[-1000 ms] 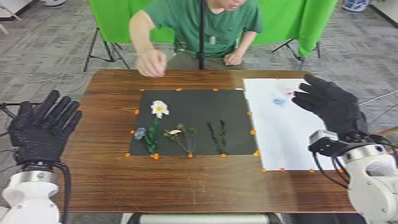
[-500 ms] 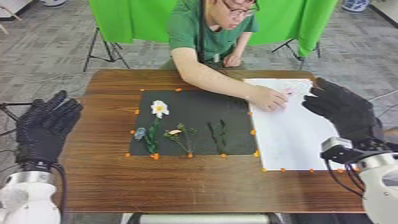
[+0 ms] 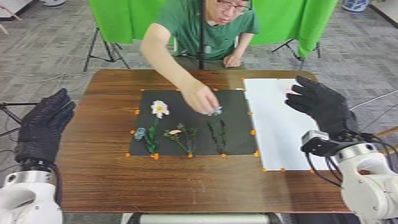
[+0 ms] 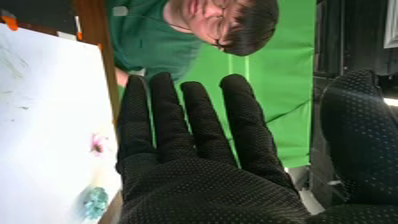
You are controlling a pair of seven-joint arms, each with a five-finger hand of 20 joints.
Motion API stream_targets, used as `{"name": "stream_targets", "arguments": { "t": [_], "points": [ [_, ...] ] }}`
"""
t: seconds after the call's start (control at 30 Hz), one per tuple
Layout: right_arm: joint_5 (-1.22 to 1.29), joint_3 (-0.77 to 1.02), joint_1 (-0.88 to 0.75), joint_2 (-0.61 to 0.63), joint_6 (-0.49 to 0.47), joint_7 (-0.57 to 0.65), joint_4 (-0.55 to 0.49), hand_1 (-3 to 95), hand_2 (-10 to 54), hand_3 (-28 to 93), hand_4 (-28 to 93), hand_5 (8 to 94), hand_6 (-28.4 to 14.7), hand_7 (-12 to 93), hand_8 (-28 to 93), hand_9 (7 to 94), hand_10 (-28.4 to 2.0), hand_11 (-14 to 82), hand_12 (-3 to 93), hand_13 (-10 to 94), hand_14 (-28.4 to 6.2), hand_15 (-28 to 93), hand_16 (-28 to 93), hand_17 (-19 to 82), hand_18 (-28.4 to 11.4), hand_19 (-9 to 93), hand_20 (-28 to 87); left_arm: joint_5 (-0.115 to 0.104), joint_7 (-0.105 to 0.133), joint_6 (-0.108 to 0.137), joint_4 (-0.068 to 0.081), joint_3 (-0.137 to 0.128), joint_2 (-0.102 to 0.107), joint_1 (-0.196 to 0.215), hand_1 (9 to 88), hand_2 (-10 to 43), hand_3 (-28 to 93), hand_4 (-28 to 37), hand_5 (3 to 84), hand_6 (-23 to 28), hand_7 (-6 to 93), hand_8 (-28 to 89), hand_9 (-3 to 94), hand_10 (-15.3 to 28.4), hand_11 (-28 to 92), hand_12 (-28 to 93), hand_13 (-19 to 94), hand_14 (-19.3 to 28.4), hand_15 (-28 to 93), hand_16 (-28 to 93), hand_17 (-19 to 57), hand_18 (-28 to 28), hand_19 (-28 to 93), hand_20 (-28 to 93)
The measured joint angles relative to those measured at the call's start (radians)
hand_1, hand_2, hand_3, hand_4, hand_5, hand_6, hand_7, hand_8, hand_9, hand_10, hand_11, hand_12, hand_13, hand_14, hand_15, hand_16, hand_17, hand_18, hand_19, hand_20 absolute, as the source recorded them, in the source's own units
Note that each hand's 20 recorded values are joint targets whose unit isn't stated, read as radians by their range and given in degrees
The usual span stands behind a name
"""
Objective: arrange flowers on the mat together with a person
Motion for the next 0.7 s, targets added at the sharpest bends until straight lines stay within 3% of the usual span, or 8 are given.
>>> {"name": "stream_targets", "arguments": {
  "t": [0.1,0.5,0.7],
  "points": [
    [-0.002,-0.010,0.006,0.005,0.000,0.002,0.001,20.2,7.8,72,-21,40.5,-5.1,9,-7,37.5,-17.5,3.5,16.6,32,-15.9,13,26,10,-17.5,38,12,-0.011,0.003,0.014,-0.001,0.004,0.001,-0.001,23.2,16.6,72,-28.3,36.4,8.0,10.5,-9,18.5,11.7,16,7,14,9.6,21,-7,-5.6,12.3,31,9],
    [-0.006,-0.017,0.013,0.008,-0.005,0.004,0.005,20.5,7.7,72,-21,40.5,-5.1,10,-7,37.6,-17.4,3.5,16.6,32,-15.9,14,25,10,-17.6,38,12,-0.109,0.026,0.017,0.000,0.022,0.010,-0.012,23.6,16.6,72,-28.3,36.6,8.5,10.4,-9,19.6,12.3,17,6,14,9.9,21,-7,-5.6,12.2,31,9],
    [-0.012,-0.011,0.011,0.008,-0.011,0.002,0.005,20.9,7.4,72,-21,40.6,-5.1,10,-7,37.6,-17.3,3.5,16.6,32,-15.8,13,25,10,-17.6,38,12,-0.159,0.047,0.017,0.000,0.023,0.011,-0.012,24.8,20.3,62,-28.3,36.7,8.5,10.1,-9,21.1,12.9,17,5,14,10.4,21,-7,-5.5,12.3,31,9]
  ]
}}
